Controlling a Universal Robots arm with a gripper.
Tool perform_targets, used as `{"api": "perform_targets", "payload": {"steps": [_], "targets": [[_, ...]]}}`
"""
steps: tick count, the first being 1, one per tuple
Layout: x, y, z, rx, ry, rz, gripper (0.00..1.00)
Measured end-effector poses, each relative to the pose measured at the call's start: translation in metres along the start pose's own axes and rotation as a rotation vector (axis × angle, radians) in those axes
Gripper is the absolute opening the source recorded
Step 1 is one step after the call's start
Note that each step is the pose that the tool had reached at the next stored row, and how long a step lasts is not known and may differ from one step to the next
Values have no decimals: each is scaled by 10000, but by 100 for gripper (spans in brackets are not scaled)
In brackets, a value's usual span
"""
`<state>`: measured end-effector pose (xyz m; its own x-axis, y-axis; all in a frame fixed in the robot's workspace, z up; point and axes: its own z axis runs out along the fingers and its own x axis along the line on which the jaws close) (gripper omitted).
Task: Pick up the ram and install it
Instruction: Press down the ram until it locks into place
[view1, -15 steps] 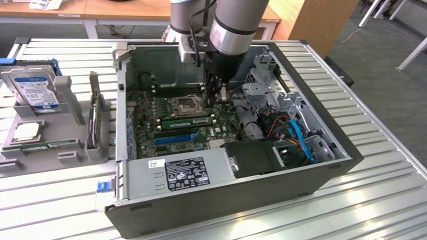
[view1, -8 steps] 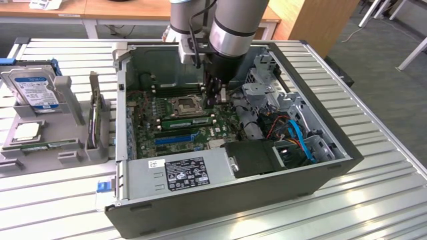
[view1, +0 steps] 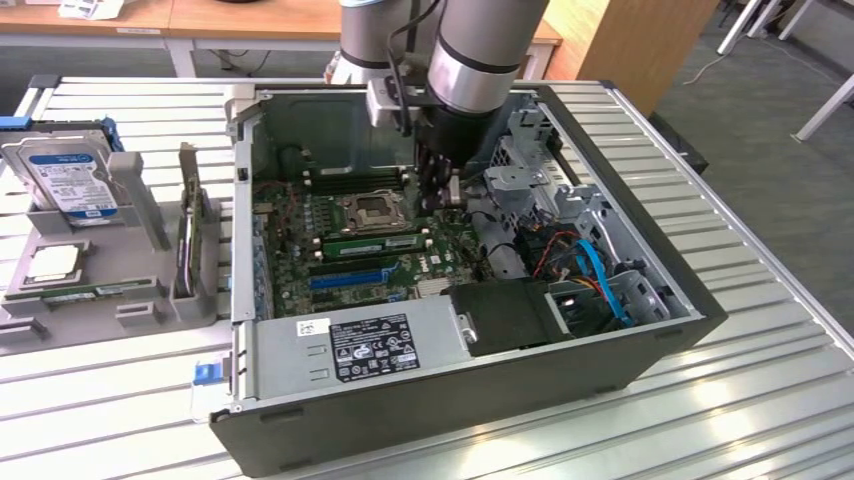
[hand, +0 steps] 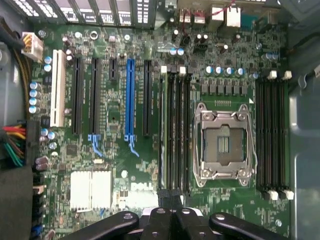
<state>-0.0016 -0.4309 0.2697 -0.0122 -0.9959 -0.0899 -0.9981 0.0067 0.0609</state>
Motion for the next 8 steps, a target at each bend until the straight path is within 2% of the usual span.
{"api": "perform_targets", "payload": {"steps": [4,8], "targets": [[-1,-66,-5,-5,1,1,10],[-1,-70,-5,-4,2,2,10]]}}
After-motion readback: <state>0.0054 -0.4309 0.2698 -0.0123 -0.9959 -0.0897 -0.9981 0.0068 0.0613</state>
